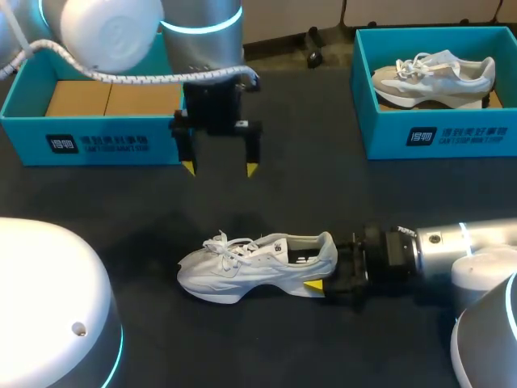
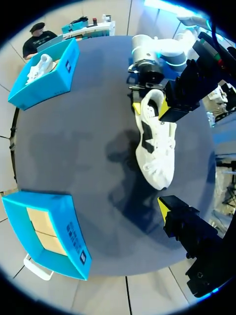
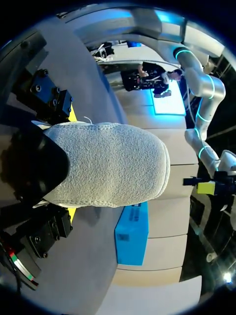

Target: Take the shoe out of the shoebox, open the shoe tongue, remove and reinsert the insole, then place the shoe into the shoebox

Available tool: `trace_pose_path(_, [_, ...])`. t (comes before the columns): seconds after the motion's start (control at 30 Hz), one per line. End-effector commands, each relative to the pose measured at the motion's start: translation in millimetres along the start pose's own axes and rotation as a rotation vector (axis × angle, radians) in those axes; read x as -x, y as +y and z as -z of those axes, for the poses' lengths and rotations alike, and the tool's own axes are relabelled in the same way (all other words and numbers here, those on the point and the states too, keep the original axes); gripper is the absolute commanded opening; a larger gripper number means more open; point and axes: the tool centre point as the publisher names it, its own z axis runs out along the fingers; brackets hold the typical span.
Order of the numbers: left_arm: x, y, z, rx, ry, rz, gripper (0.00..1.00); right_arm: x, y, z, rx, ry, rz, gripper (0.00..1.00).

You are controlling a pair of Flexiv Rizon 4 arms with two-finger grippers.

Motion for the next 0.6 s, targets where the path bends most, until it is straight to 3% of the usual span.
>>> trace_pose_path(0.03, [-18.5, 3.4, -17.3, 0.005, -0.035, -0.026, 1.00, 0.0, 0.4, -1.7, -0.004, -0.001, 0.000, 0.00])
trace_pose_path(0.33, [-48.4, 22.4, -55.6, 0.080, -0.100, -0.078, 1.00, 0.0, 0.4, -1.7, -0.004, -0.001, 0.000, 0.00])
trace_pose_path(0.6, [-61.4, 26.6, -68.8, 0.116, -0.113, -0.072, 1.00, 0.0, 0.4, -1.7, -0.004, -0.001, 0.000, 0.00])
